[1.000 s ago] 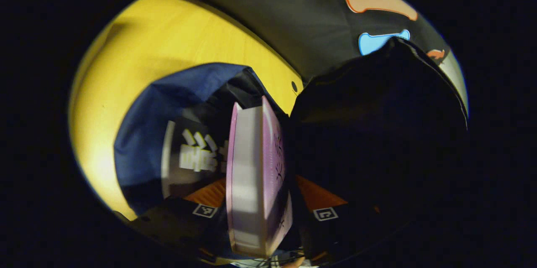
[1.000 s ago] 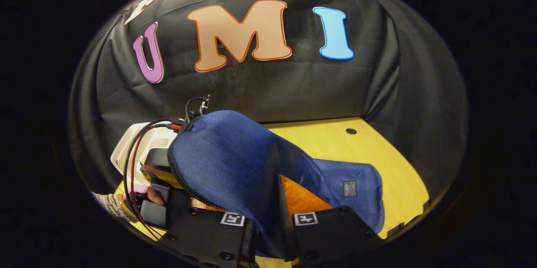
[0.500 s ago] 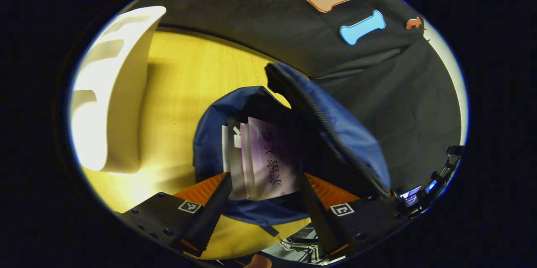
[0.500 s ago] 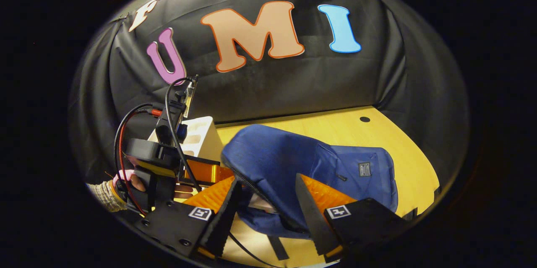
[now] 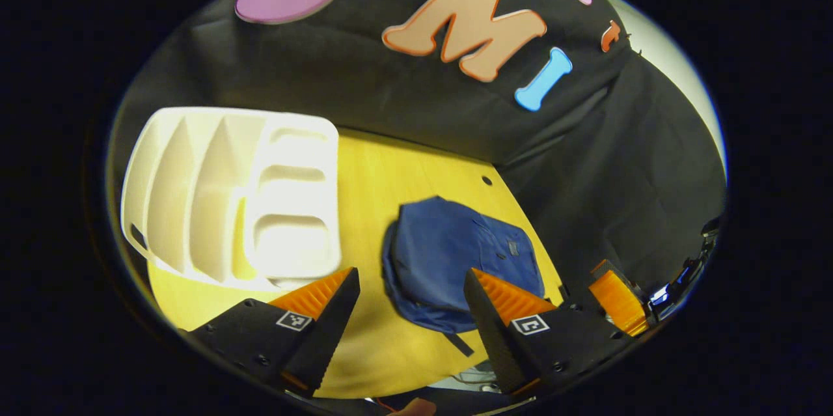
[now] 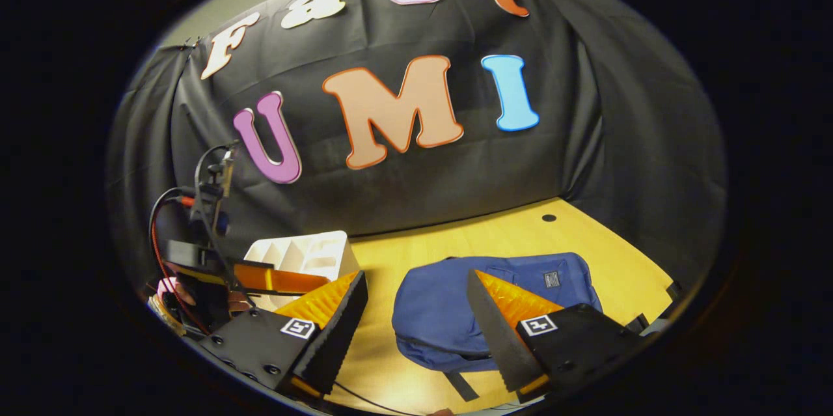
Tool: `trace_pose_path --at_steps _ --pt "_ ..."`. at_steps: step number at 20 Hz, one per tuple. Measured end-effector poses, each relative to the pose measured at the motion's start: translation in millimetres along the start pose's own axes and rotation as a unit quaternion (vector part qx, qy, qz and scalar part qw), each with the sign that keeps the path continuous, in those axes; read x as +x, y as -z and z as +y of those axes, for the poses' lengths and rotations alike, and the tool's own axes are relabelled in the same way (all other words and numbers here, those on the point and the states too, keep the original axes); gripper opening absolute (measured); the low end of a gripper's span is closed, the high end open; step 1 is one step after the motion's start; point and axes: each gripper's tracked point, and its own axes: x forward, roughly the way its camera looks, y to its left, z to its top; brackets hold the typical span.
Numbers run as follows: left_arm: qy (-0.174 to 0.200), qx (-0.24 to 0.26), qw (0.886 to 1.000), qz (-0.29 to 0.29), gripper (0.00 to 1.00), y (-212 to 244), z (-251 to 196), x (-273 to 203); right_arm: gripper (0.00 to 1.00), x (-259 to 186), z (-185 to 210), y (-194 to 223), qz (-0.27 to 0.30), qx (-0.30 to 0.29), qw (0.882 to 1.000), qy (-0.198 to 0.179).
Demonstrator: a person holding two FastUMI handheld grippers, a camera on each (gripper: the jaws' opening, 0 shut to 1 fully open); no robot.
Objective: Open the schoolbag, grab two books from the bookshelf and put them into the schoolbag.
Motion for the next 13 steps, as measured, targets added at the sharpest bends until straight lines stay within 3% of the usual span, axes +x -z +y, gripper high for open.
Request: trace_pose_path --at_steps 3,6,8,10,12,13 --pt "-0.086 0.07 0.99 -0.087 0.94 -50 47 -35 1.0 -4 4 -22 -0.033 -0.005 0.999 0.016" --pt "-0.164 0.125 0.963 -0.171 0.94 -98 77 -79 1.0 -7 9 -44 -0.065 -0.017 0.997 0.025" --pt "-0.205 0.14 0.943 -0.222 0.93 -126 91 -105 0.94 -10 15 -60 -0.09 -0.024 0.995 0.028" --pt "-0.227 0.143 0.93 -0.25 0.93 -143 98 -122 0.99 -13 17 -72 -0.111 -0.028 0.993 0.032" --pt "-0.235 0.145 0.924 -0.266 0.89 -149 101 -131 0.99 -14 22 -76 -0.119 -0.027 0.992 0.032" --pt "-0.236 0.148 0.923 -0.266 0.93 -149 103 -132 0.99 -15 22 -75 -0.12 -0.028 0.992 0.033"
